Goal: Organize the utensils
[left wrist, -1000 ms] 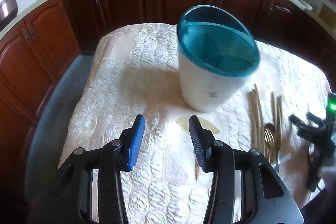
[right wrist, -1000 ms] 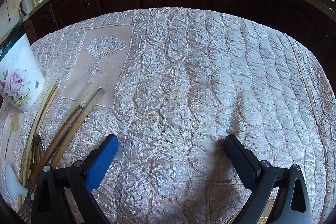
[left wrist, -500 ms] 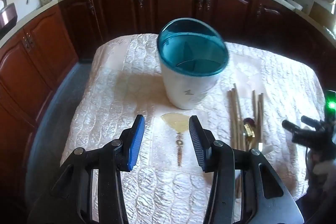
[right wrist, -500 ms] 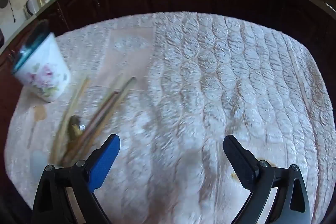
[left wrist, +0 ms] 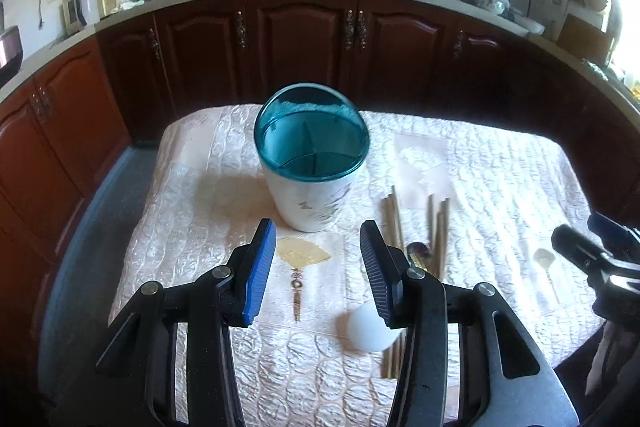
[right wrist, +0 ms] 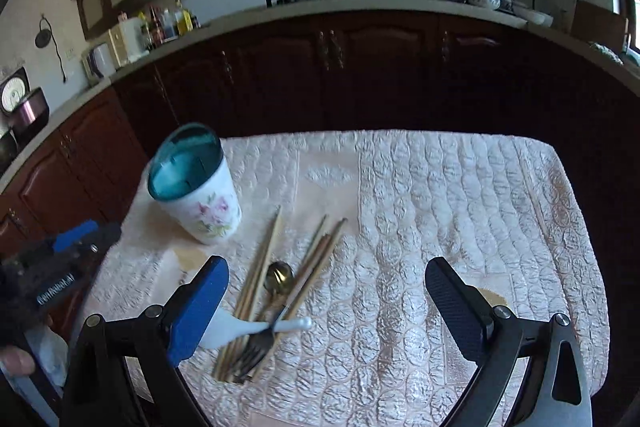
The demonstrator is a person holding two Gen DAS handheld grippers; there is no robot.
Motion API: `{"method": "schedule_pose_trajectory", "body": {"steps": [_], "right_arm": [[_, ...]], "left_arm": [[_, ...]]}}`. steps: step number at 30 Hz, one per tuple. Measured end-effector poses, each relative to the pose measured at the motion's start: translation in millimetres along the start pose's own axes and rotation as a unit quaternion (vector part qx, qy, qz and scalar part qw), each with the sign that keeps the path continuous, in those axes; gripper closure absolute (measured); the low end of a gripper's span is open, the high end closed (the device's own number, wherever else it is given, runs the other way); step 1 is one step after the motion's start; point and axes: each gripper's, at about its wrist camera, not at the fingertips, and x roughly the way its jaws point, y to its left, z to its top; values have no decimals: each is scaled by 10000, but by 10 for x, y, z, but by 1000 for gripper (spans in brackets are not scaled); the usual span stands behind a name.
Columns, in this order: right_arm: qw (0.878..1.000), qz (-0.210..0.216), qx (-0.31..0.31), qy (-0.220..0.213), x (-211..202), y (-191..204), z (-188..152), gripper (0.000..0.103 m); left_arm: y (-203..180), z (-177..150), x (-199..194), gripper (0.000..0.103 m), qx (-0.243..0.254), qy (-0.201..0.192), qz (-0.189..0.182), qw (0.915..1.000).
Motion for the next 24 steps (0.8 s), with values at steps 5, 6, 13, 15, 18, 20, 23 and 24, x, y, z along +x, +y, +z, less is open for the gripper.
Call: {"method": "schedule_pose_trajectory", "body": {"steps": [5,6,13,15,18,20,23,24], "right_arm": [[9999,27,-62,-125,-120,103,30,4],[9999,20,-68,-156,-140,118,33,4],[9995,-93,-108,-270,-219,161,61,4],[9995,-97,-120,-277,-226,161,69,4],[9995,-93,-118,-286,-228,165,67,4],[9995,-91,-120,-284,-228,170,79,4],[9995,-87,-108,-292,-231,173,76,4],[9995,-76,-101,-298,-230,173,77,4]], "left_arm": [[-68,9,-146,60,19,-104,-76,9999],[-78,12,-168,60,24,-119,-79,9999],[-105,35,-263,60,-7,-167,-63,9998],[-99,35,-278,60,-26,-173,-73,9998],[-117,32,-301,60,-7,-197,-68,9998],[-119,32,-309,60,0,-206,-59,9998],[-122,39,-310,60,-18,-197,-66,9998],[-118,45,-310,60,-17,-200,-64,9998]]}}
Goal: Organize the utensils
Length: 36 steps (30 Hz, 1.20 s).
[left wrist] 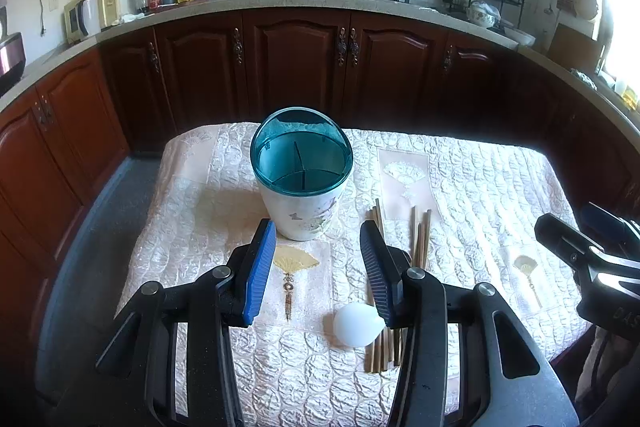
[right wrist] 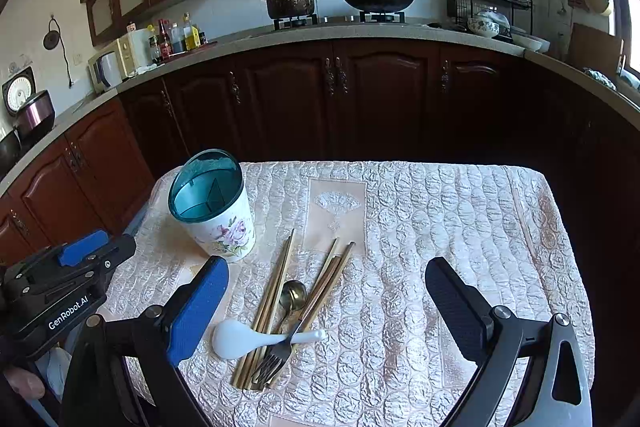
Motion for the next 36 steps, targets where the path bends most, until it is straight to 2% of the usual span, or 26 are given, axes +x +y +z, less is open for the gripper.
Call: {"method": "schedule_pose_trajectory", "body": {"steps": [36], "right_arm": [[9998,-28,-33,173,30,16,13,4]], "left_arm": [[24,-40,5,60,-20,15,-123,9999]]}}
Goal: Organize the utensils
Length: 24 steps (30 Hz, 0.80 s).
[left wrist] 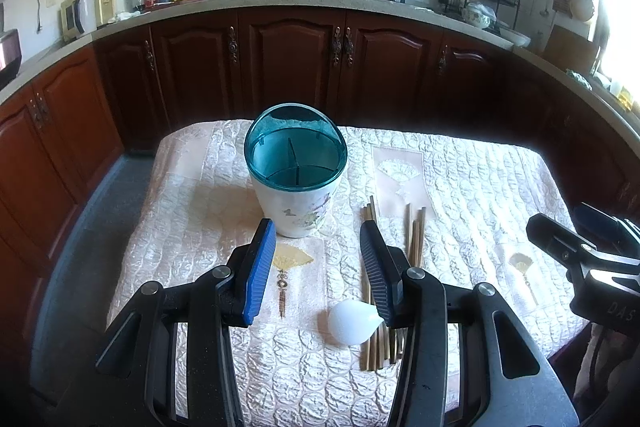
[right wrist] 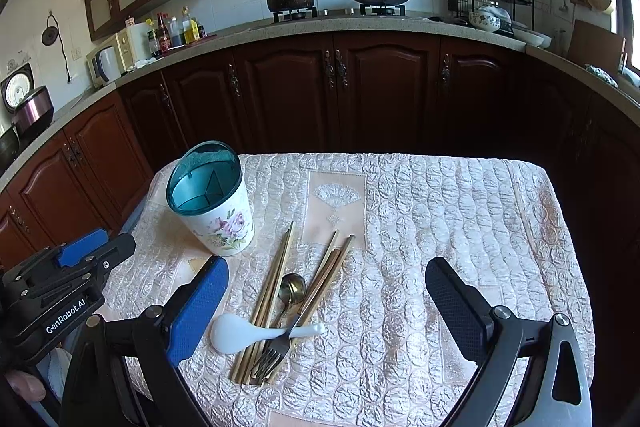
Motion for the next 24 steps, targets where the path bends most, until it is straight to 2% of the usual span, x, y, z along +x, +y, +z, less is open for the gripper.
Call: {"method": "schedule_pose_trajectory", "body": {"steps": [24], "right_arm": [[9999,-13,-15,111,65,16,-42,4]], "left_arm": [[8,-5,23,60,-27,78,-7,10000]]}}
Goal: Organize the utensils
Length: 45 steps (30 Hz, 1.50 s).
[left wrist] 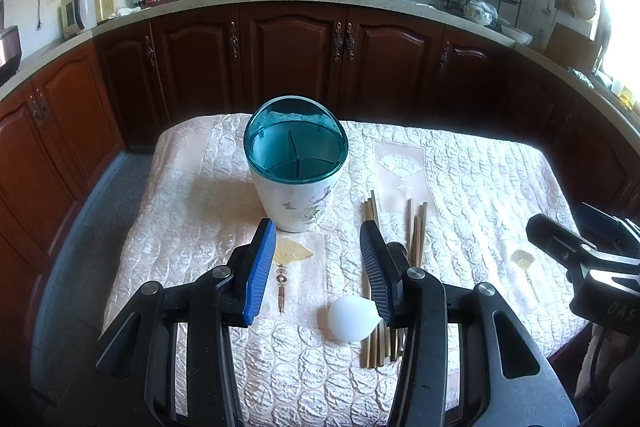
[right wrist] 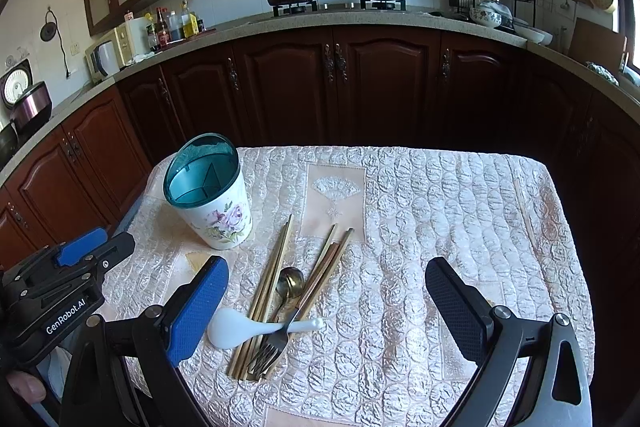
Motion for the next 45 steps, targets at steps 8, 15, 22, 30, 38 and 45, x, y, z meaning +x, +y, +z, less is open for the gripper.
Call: {"method": "schedule_pose_trajectory", "body": {"steps": [8,15,22,30,38,45], "right_arm": [[10000,13,20,27,22,-10,-12,4],[9998,124,135,48,54,-43,-25,4],[9998,124,96,108,94,-43,-38,4],[9997,171,56,184,149,-36,-55,4],[9995,187,25,259,215,-18,-72,4],[9993,197,25,330,272,-20,-81,4]], "left_arm": [[-12,-14,33,60,18,36,-22,10000],[-23,-40,64,60,46,66,-41,10000],[-20,-52,103,60,39,120,-56,9999],[-4,-78,149,60,33,188,-78,9998],[7,-113,208,60,21,289,-100,9995],[33,-133,262,60,-8,384,-95,9992]]}}
